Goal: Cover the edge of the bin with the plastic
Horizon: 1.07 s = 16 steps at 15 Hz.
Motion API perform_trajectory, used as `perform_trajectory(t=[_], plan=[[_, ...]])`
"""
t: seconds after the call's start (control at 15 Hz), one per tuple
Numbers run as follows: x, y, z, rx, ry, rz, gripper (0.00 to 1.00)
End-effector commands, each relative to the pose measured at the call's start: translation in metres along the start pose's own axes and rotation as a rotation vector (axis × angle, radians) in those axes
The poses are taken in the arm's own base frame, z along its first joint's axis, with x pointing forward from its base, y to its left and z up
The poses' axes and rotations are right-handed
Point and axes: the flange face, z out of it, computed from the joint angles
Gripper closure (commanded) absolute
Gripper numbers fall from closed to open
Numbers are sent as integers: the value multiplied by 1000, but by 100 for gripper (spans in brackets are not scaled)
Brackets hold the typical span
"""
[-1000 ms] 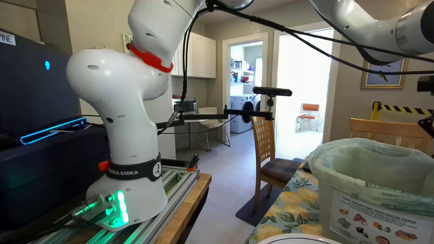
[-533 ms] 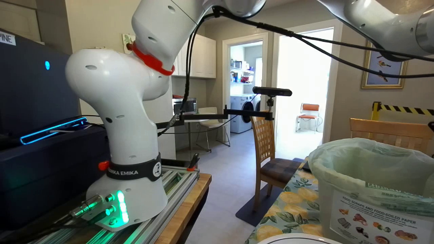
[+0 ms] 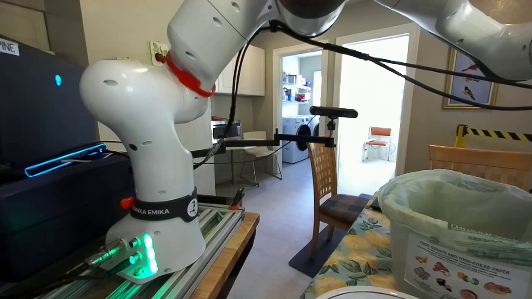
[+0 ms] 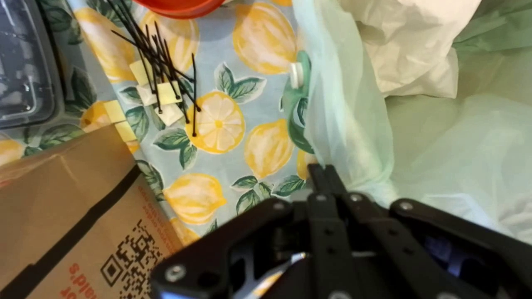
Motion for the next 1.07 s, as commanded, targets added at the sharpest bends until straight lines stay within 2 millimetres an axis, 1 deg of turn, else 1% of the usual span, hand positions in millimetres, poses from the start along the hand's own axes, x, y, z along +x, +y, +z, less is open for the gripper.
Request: perform_trajectory(t=[0.0,0.33,0.67,0.73,0.8,0.87,1.0], plan=[[4,16,2,39,45,-28,100],[1,26,10,91,72,-8,100],[-1,31,19,127,62,0,100],[-1,31,20,133,60,0,74],[-1,32,21,139,58,-3,72],[-1,32,22,146,56,-9,67],[-3,34,23,167,53,-12,52]])
